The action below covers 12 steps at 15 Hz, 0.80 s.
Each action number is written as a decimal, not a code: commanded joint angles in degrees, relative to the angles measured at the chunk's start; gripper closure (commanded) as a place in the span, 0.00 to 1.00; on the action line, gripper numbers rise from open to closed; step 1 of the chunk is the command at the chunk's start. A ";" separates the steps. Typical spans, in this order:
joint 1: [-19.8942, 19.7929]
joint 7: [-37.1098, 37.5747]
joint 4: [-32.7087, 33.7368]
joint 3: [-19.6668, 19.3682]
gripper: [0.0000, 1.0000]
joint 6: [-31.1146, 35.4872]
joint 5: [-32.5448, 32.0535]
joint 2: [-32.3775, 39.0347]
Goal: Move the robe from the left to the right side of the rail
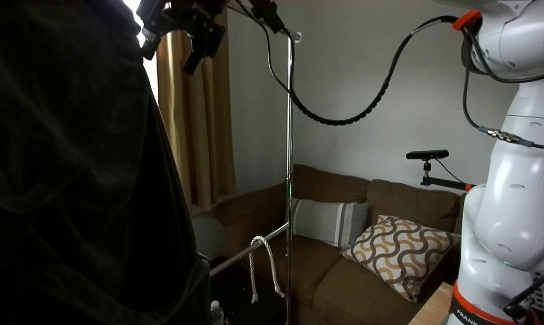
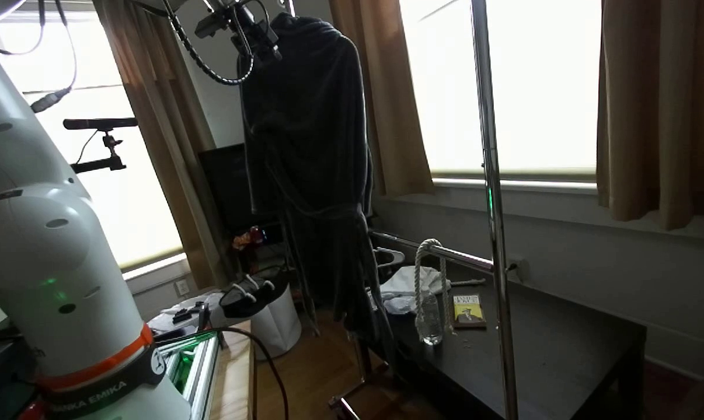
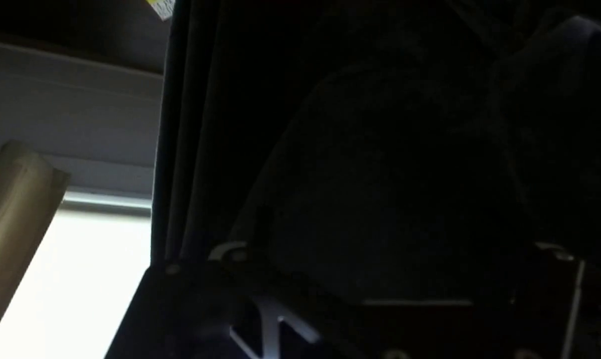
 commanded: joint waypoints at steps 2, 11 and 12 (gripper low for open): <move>-1.14 5.67 2.41 1.36 0.00 6.78 -6.00 0.96; -2.48 10.49 5.44 -2.27 0.00 24.99 -4.06 4.77; -2.23 9.73 5.82 -2.27 0.00 23.79 -5.06 5.37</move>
